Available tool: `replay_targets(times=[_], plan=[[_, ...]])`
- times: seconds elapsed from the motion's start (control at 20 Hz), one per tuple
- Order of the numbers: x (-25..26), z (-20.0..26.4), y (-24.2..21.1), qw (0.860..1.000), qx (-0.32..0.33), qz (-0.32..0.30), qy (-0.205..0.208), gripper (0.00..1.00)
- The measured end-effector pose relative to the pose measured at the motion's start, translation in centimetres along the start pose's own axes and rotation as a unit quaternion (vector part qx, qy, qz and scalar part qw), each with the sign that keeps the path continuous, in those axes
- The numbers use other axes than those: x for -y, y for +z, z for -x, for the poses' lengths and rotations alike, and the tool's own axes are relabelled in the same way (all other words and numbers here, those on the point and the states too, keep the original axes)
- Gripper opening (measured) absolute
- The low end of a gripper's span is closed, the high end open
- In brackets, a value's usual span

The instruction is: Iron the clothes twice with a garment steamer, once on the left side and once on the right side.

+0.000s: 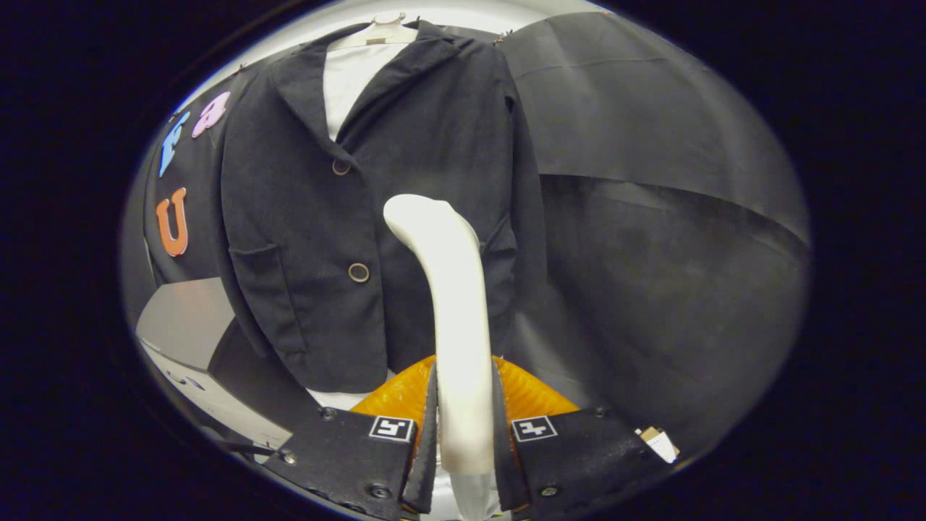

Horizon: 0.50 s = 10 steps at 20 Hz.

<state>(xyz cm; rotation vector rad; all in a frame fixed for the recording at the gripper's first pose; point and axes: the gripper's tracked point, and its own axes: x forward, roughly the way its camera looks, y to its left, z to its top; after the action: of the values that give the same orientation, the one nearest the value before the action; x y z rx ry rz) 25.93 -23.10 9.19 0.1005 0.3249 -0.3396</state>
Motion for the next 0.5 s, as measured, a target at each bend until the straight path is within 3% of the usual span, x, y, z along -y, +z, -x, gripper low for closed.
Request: replay_targets(times=[0.5], plan=[[0.4, -1.6, -5.6, 0.998, -0.057, -0.001, -0.005, 0.36]])
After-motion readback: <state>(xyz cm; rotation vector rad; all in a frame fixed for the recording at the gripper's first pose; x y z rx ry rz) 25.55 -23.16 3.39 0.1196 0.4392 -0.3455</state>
